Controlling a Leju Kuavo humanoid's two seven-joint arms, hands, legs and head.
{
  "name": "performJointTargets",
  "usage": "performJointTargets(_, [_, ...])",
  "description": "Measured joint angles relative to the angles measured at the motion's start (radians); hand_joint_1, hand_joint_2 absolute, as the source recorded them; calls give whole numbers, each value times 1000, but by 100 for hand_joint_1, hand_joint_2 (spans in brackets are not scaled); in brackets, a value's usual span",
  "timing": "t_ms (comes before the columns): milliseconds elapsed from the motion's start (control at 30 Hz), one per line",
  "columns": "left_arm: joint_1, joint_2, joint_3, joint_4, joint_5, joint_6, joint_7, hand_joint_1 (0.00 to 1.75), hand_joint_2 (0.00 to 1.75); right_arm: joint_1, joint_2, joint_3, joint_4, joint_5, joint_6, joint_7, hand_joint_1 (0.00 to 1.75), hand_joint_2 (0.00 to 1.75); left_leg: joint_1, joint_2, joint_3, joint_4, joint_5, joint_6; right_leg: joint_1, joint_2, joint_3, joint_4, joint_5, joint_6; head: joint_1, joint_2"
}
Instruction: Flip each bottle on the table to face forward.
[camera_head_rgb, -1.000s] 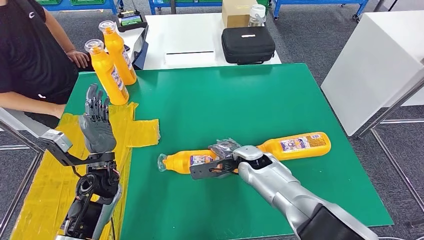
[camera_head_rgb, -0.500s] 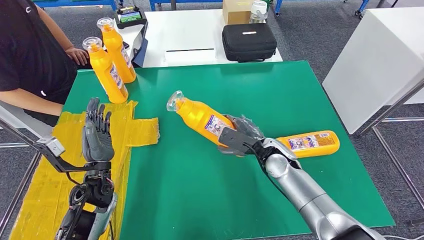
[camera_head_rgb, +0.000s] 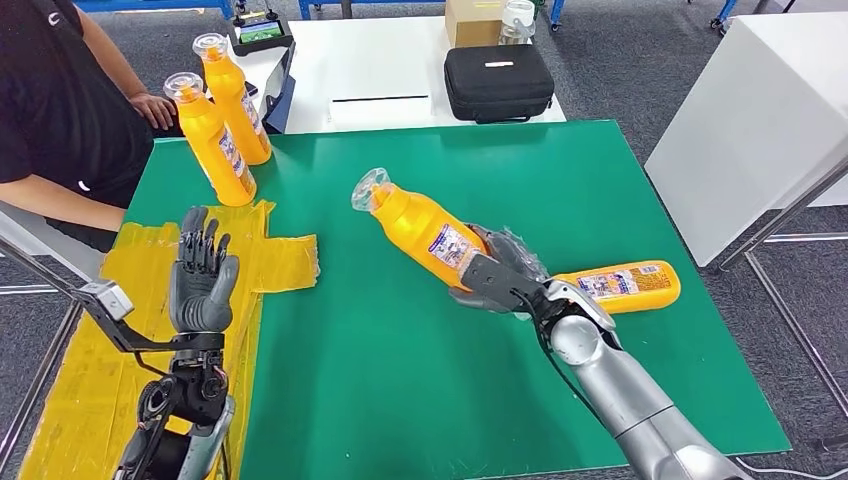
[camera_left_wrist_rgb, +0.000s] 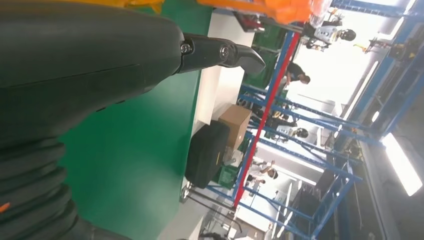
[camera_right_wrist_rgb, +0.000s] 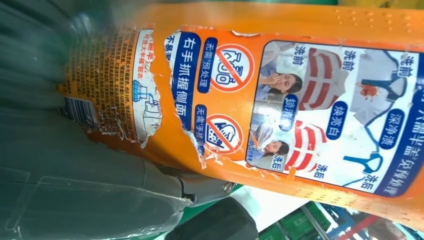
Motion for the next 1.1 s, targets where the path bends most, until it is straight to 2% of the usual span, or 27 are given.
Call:
performJointTargets(133, [-3, -9, -20, -9, 21, -29, 27, 0, 175, -27, 51, 6, 25, 27, 7, 11, 175, 175, 0, 1, 0, 0, 0, 0, 0, 0, -1, 0, 0, 0, 0, 0])
performJointTargets(367, [-17, -28, -63, -14, 132, -105, 78, 0, 175, -110, 206, 72, 154, 108, -14, 41, 175, 175, 1, 1, 0, 0, 0, 0, 1, 1, -2, 0, 0, 0, 0, 0])
performJointTargets(500, [-22, -33, -74, -14, 199, -151, 106, 0, 175, -129, 269, 104, 204, 129, -14, 48, 175, 175, 1, 1, -1, 0, 0, -1, 1, 0, -2, 1, 0, 0, 0, 0])
performJointTargets(767, [-29, -38, -82, -6, 302, -227, 151, 0, 175, -137, 337, 144, 263, 162, 2, 53, 175, 175, 1, 1, -2, 0, 0, 0, 1, 0, -3, 0, 0, 0, 0, 0])
performJointTargets(1100, [-47, -55, -87, 26, 312, -230, 162, 0, 175, -165, 383, 166, 327, 203, 12, 75, 175, 175, 1, 1, -2, 0, 0, -1, 1, 0, -3, 0, 0, 0, 0, 0])
